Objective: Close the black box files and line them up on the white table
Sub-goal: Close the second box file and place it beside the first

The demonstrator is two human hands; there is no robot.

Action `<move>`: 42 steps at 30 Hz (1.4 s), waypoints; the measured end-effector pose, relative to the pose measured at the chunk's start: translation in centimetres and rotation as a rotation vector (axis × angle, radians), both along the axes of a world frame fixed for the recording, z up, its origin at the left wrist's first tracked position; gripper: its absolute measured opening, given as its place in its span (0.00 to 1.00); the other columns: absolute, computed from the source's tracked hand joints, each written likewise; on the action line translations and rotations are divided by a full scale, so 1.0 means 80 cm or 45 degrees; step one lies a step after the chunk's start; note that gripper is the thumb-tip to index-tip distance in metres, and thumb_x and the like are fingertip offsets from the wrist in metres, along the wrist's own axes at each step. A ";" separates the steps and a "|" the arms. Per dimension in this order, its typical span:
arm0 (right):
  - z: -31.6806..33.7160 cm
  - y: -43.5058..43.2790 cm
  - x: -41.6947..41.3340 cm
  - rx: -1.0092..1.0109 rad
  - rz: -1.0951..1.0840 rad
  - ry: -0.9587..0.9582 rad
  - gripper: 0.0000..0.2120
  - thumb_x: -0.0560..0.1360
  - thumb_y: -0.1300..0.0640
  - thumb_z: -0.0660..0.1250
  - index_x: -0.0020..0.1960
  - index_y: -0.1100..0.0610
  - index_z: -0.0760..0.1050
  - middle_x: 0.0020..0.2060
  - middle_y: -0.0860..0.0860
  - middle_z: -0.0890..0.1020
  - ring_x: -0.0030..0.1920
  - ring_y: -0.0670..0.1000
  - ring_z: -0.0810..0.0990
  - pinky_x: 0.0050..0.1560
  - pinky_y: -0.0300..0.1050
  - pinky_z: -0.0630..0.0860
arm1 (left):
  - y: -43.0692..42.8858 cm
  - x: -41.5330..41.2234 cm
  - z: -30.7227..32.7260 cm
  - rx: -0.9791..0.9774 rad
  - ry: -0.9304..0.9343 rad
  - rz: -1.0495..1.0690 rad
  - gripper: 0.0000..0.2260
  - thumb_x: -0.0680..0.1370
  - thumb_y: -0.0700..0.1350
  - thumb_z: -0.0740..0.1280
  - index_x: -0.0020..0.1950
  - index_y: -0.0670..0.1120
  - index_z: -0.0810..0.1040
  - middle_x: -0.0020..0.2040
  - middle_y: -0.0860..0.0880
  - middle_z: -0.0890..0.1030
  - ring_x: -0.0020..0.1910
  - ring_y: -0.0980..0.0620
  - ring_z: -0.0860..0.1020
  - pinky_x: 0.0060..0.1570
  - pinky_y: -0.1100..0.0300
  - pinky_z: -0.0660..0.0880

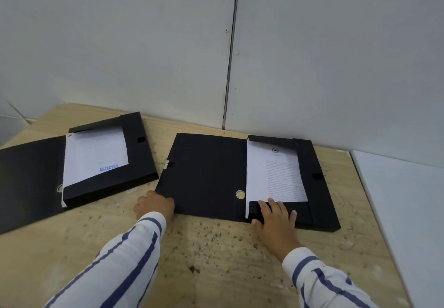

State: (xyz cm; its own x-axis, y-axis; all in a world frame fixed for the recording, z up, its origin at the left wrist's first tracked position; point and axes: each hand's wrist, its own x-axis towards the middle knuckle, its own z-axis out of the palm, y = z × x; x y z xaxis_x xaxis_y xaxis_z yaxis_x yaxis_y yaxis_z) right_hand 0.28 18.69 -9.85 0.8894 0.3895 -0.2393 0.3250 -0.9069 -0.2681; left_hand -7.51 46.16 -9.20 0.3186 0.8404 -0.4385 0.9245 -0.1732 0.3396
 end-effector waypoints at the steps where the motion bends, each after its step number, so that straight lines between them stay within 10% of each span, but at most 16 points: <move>1: 0.000 0.001 0.000 -0.009 -0.009 -0.005 0.27 0.78 0.45 0.55 0.75 0.49 0.55 0.76 0.51 0.56 0.76 0.57 0.48 0.73 0.66 0.44 | 0.007 0.000 0.001 -0.010 0.001 0.003 0.21 0.76 0.49 0.61 0.66 0.40 0.69 0.65 0.37 0.71 0.63 0.37 0.71 0.61 0.48 0.70; 14: 0.005 0.007 -0.001 -0.001 -0.064 -0.017 0.25 0.78 0.46 0.57 0.74 0.49 0.58 0.75 0.51 0.58 0.76 0.57 0.50 0.73 0.65 0.45 | -0.026 0.005 0.119 -0.230 -0.994 -0.134 0.09 0.77 0.50 0.63 0.52 0.46 0.74 0.48 0.46 0.77 0.49 0.42 0.78 0.56 0.44 0.77; 23: 0.022 -0.019 0.019 0.233 -0.128 0.017 0.20 0.78 0.49 0.60 0.68 0.54 0.69 0.72 0.53 0.65 0.72 0.55 0.63 0.72 0.51 0.61 | -0.150 0.049 0.166 -0.410 -1.375 -0.588 0.13 0.80 0.52 0.59 0.60 0.46 0.72 0.50 0.56 0.76 0.50 0.56 0.75 0.47 0.68 0.69; 34: 0.057 -0.115 0.087 0.737 -0.449 0.204 0.16 0.79 0.51 0.59 0.61 0.57 0.76 0.59 0.56 0.79 0.58 0.56 0.77 0.57 0.47 0.71 | -0.231 0.137 0.097 -0.375 -1.030 -0.775 0.24 0.79 0.56 0.61 0.72 0.48 0.67 0.71 0.47 0.68 0.69 0.47 0.69 0.70 0.52 0.65; 42: 0.067 -0.160 0.135 1.481 -0.866 0.771 0.21 0.78 0.40 0.56 0.53 0.51 0.81 0.50 0.54 0.85 0.53 0.56 0.82 0.59 0.54 0.76 | -0.239 0.173 0.038 -0.175 -0.606 -0.897 0.31 0.77 0.61 0.60 0.76 0.48 0.61 0.77 0.46 0.60 0.76 0.44 0.59 0.75 0.48 0.57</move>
State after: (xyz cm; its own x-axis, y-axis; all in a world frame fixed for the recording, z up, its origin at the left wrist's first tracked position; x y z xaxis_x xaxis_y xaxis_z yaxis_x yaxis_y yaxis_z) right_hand 11.10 5.91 -4.49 0.8565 0.1768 -0.4849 -0.4893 -0.0210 -0.8719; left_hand 6.35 27.03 -6.13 0.9214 0.3273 -0.2094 0.3711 -0.5820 0.7236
